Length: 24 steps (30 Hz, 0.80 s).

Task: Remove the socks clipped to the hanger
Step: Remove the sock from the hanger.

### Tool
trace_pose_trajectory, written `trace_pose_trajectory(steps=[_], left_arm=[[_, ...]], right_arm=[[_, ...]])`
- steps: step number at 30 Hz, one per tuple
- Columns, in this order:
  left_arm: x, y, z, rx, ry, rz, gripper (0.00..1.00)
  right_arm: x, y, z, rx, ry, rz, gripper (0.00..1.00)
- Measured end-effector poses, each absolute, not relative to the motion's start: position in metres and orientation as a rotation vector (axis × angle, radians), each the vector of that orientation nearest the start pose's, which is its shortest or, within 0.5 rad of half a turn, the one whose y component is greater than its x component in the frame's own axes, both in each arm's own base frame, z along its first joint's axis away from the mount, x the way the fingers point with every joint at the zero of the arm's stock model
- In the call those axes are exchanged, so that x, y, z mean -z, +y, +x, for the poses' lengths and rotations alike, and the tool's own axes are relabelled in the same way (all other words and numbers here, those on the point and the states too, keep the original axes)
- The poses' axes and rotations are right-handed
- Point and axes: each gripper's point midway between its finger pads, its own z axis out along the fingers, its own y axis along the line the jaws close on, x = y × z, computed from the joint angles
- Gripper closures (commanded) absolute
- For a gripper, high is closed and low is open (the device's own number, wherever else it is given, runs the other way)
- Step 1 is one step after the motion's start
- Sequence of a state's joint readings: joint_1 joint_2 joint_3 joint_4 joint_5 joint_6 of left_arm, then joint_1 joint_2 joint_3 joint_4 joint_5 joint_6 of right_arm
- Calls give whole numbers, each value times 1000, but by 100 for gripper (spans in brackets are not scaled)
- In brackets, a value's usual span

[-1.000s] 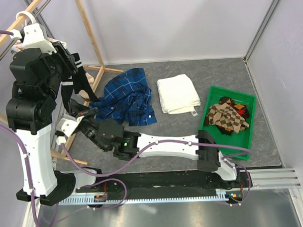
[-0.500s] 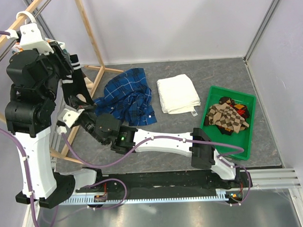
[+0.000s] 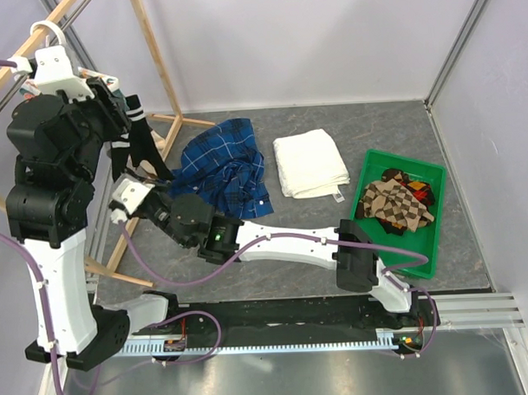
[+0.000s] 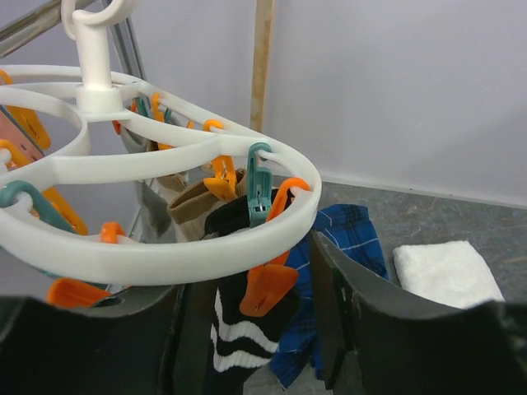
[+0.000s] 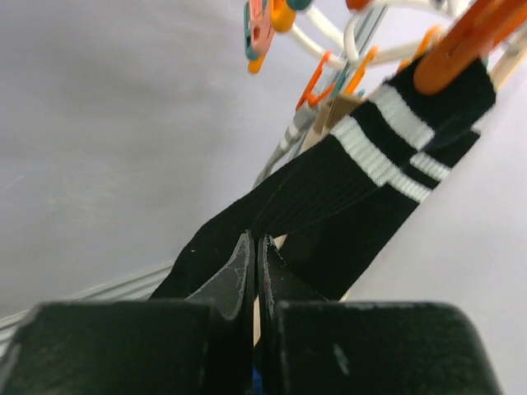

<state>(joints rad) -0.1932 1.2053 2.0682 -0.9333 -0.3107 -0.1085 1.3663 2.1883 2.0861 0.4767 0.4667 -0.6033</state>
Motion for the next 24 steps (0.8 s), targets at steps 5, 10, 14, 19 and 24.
trace_pose_trajectory(steps=[5, 10, 14, 19, 24], left_arm=[[-538, -4, 258, 12, 1578, -164, 46], [-549, -1, 217, 63, 1492, -170, 46], [-530, 4, 181, 104, 1418, -189, 46], [-493, 2, 168, 124, 1431, -167, 43], [-459, -19, 187, 184, 1509, -93, 40]], right_arm=[[-404, 591, 244, -522, 1073, -700, 100], [-419, 572, 255, -662, 1123, -607, 100], [-442, 563, 253, -806, 1131, -528, 100], [-467, 553, 249, -976, 1137, -443, 100], [-483, 548, 243, -1100, 1137, -398, 100]])
